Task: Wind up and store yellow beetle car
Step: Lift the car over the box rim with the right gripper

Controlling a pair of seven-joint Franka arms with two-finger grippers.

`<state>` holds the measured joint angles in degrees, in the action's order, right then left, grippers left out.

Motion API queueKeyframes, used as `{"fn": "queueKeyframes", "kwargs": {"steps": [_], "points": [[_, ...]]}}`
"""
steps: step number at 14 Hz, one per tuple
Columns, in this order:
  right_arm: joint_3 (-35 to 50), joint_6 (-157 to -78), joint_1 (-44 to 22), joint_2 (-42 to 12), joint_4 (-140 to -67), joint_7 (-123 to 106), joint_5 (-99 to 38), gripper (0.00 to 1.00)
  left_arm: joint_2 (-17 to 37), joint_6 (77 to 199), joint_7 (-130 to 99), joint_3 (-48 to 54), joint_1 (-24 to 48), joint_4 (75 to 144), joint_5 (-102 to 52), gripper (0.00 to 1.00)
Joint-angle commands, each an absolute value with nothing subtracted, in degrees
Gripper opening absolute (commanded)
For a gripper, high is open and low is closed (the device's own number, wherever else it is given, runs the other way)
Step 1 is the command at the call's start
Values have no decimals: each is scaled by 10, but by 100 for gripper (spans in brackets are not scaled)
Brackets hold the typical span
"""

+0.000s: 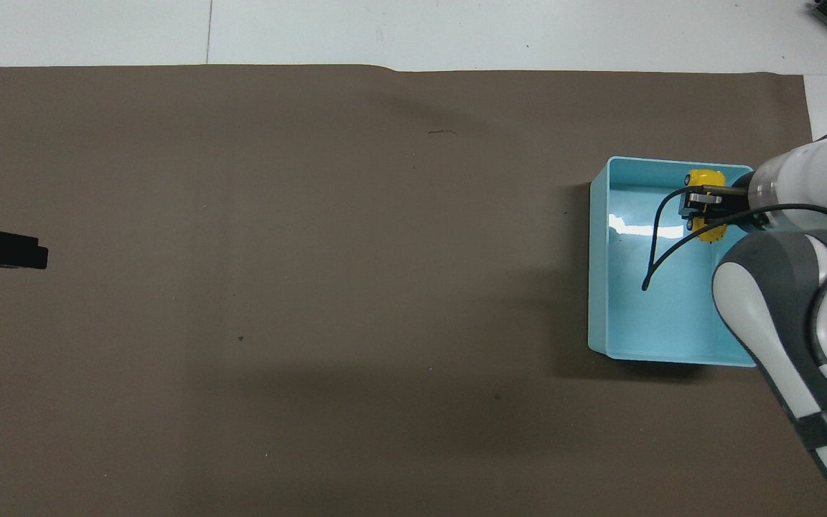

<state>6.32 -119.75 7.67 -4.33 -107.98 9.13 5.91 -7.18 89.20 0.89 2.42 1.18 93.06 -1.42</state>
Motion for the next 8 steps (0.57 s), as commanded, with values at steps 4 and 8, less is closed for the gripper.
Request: {"fn": "queueKeyframes", "kwargs": {"steps": [4,8], "points": [[67,-1272,89,6,-1173,21,43,0,-74,885,11,27,4,929,-21,100],[67,-1313,100,6,-1212,-3,43,0,-74,885,11,27,4,929,-21,100]]}}
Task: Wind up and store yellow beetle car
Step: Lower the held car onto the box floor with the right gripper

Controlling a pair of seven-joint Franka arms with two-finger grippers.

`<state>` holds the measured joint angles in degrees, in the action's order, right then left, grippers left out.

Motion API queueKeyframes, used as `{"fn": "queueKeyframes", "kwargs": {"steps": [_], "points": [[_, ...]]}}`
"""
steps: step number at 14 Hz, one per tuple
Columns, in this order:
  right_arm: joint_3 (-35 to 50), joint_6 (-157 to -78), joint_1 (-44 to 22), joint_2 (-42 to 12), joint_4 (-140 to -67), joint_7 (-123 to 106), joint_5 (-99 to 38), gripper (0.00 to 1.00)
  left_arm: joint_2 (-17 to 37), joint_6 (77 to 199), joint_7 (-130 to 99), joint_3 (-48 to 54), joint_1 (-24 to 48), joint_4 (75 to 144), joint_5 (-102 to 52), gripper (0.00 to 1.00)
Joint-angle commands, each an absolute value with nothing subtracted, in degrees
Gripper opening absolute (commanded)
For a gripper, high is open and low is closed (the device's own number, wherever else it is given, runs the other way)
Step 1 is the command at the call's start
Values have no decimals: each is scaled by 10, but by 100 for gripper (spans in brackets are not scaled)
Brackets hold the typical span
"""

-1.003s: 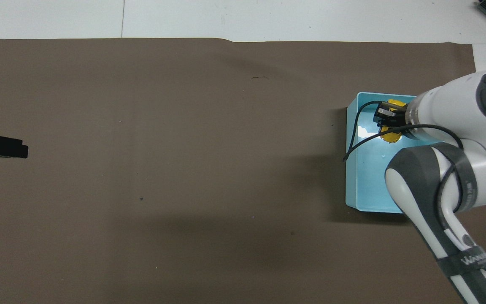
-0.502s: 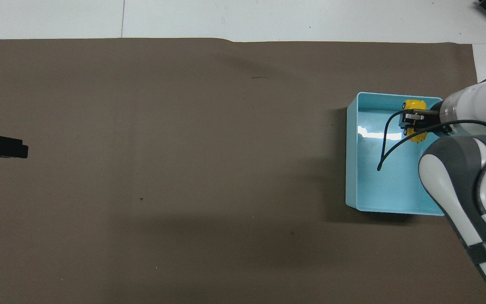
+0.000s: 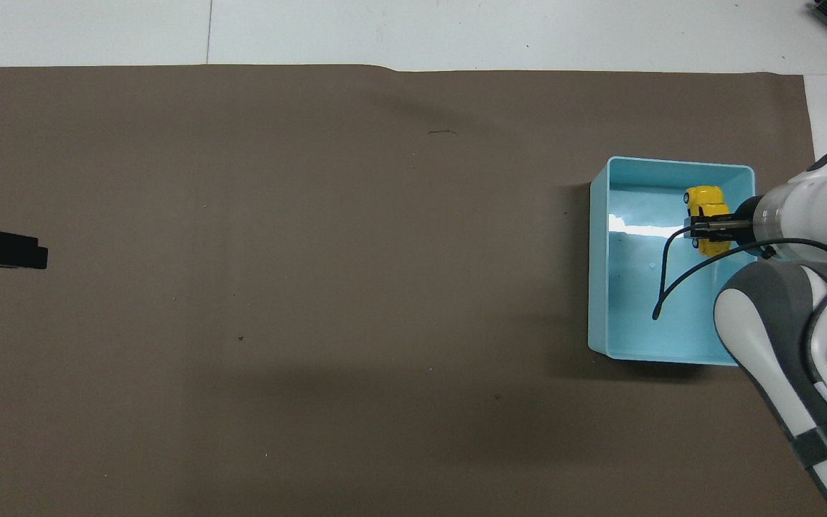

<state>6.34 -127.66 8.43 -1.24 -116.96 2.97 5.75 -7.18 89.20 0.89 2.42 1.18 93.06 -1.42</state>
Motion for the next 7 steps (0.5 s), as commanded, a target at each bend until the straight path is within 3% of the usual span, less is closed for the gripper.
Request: {"fn": "queueKeyframes", "kwargs": {"steps": [1,7], "points": [[67,-1338,109,11,-1233,-17,42,0,-74,885,10,27,4,929,-21,100],[68,-1426,104,18,-1318,-31,-1,0,-74,885,11,27,4,929,-21,100]]}}
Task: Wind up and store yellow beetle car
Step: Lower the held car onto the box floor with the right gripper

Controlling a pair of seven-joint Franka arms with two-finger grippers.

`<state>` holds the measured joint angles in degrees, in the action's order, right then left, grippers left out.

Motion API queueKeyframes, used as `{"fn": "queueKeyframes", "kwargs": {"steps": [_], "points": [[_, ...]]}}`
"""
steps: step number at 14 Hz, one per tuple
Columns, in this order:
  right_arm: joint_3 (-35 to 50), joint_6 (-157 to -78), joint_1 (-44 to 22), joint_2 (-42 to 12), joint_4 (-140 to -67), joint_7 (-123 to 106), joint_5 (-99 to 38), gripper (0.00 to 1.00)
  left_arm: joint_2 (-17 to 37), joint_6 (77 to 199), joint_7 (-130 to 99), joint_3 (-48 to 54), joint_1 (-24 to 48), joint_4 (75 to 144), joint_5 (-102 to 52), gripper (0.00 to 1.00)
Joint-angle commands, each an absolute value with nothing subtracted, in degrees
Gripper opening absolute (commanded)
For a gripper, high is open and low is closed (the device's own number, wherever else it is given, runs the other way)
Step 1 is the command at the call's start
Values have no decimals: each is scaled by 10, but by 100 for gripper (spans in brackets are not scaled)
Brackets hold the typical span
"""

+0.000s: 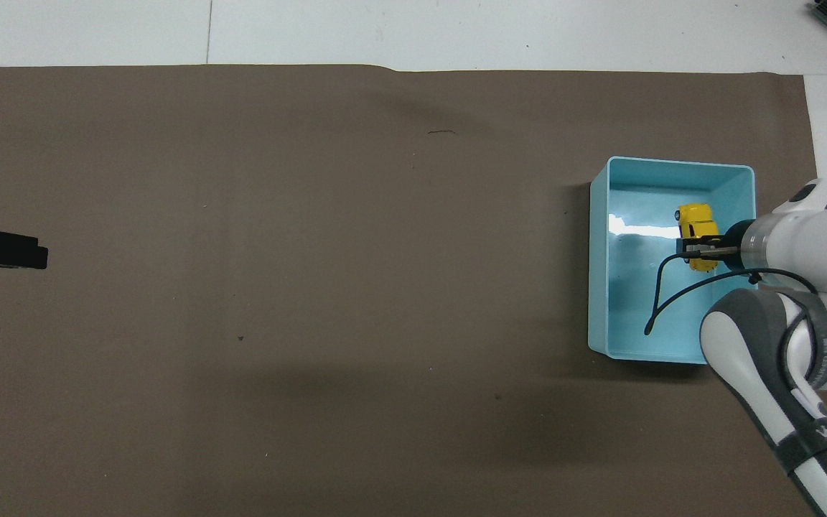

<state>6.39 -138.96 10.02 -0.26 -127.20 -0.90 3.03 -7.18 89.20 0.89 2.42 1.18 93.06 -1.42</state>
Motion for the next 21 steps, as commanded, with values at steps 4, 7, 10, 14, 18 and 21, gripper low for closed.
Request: {"fn": "queueKeyframes", "kwargs": {"steps": [4,7,10,14,18,21], "points": [[68,-1485,87,16,-1369,-21,-31,0,-74,885,11,27,4,929,-21,100],[67,-1507,87,4,-1388,-21,-41,0,-74,885,11,27,4,929,-21,100],[67,-1522,89,-7,-1395,-21,-41,0,-74,885,11,27,4,929,-21,100],[67,-1563,91,-31,-1410,-21,-41,0,-74,885,11,27,4,929,-21,100],[67,-1574,91,-40,-1412,-19,-41,44,-74,885,11,27,4,929,-21,100],[67,-1567,90,-33,-1405,-13,-41,100,-74,885,11,27,4,929,-21,100]]}}
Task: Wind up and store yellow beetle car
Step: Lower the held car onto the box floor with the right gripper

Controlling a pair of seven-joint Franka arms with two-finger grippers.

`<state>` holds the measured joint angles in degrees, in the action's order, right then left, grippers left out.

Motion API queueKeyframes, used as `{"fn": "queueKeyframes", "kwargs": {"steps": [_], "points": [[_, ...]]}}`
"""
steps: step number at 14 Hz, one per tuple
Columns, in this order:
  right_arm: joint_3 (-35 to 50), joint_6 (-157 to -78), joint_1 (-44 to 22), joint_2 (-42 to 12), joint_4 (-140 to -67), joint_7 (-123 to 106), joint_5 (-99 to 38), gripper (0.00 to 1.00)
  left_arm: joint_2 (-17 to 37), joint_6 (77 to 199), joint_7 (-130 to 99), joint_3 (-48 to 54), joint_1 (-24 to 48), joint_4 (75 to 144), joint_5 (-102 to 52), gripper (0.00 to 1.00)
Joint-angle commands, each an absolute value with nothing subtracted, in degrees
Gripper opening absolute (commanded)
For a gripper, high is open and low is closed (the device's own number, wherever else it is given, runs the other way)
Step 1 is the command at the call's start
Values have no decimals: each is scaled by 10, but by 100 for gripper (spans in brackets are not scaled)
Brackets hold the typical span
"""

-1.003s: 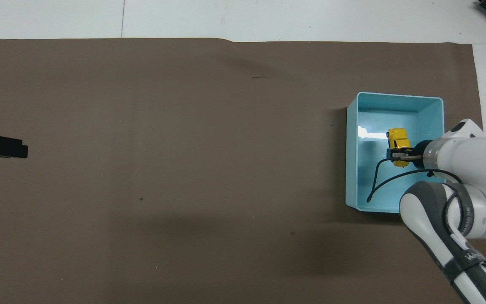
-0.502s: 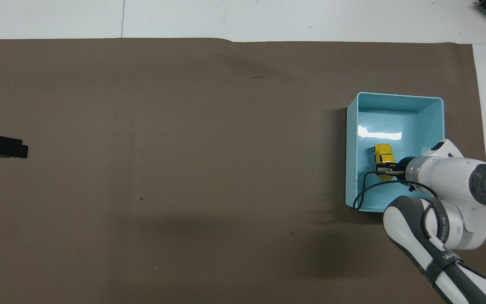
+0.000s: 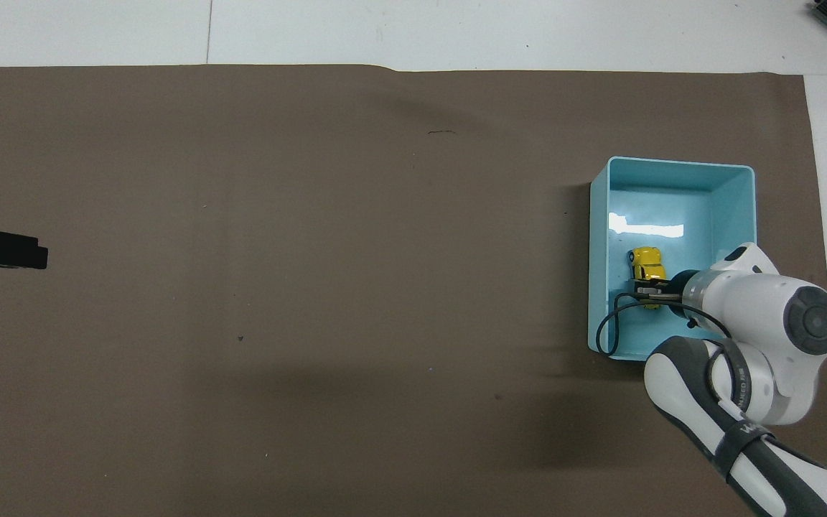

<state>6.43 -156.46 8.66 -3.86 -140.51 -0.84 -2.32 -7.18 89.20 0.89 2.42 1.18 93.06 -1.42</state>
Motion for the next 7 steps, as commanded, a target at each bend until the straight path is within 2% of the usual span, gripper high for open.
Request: {"fn": "queueKeyframes", "kwargs": {"steps": [1,3,7], "points": [[67,-1564,90,-24,-1396,-16,-41,100,-74,885,11,27,4,929,-21,100],[67,-1520,89,-12,-1370,-17,-41,100,-74,885,11,27,4,929,-21,100],[66,-1389,95,-12,-1273,-18,-36,100,-74,885,11,27,4,929,-21,100]]}}
